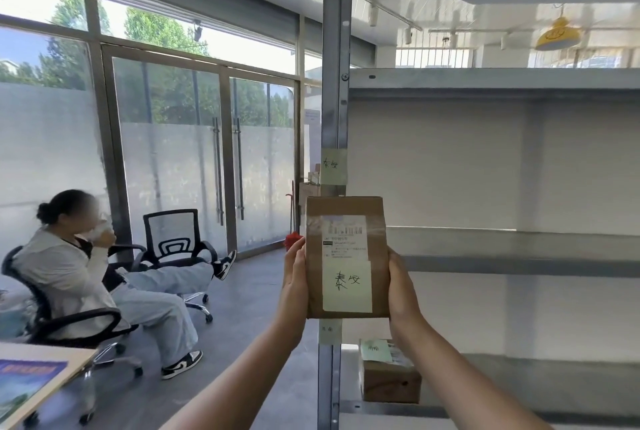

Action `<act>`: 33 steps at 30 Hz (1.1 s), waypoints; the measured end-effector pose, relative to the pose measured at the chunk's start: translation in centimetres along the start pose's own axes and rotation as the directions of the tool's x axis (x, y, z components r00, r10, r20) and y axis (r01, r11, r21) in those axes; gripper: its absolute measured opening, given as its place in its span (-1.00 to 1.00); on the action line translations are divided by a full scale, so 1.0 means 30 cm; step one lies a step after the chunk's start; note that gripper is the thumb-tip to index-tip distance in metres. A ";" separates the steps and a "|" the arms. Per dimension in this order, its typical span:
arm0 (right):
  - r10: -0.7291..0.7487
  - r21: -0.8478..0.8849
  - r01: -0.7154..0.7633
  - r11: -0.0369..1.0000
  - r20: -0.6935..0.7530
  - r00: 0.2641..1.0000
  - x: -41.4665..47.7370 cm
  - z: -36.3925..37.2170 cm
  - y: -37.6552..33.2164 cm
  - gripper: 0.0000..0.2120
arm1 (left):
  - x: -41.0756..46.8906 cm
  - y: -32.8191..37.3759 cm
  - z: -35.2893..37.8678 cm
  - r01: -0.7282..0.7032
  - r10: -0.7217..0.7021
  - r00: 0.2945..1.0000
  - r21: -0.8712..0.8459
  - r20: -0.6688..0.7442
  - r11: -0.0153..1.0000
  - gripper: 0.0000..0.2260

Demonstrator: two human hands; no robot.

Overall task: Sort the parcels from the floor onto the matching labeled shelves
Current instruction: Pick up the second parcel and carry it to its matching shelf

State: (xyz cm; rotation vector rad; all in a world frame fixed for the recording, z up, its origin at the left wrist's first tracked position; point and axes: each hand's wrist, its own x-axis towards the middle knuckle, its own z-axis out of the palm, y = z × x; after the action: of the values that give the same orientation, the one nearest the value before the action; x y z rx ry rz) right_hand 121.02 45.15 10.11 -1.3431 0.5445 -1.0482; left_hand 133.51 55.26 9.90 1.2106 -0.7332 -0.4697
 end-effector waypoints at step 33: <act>0.013 0.043 -0.011 0.999 -0.026 1.000 0.147 -0.290 -0.161 -0.66 | 0.123 0.026 0.320 0.075 -0.064 0.993 -0.120 0.095 0.990 -0.78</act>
State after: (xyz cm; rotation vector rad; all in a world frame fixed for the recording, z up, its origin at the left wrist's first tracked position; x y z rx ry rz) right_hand 114.43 37.42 13.98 -1.2890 0.5461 -1.0631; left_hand 129.04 46.57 13.22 1.1066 -0.7306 -0.6227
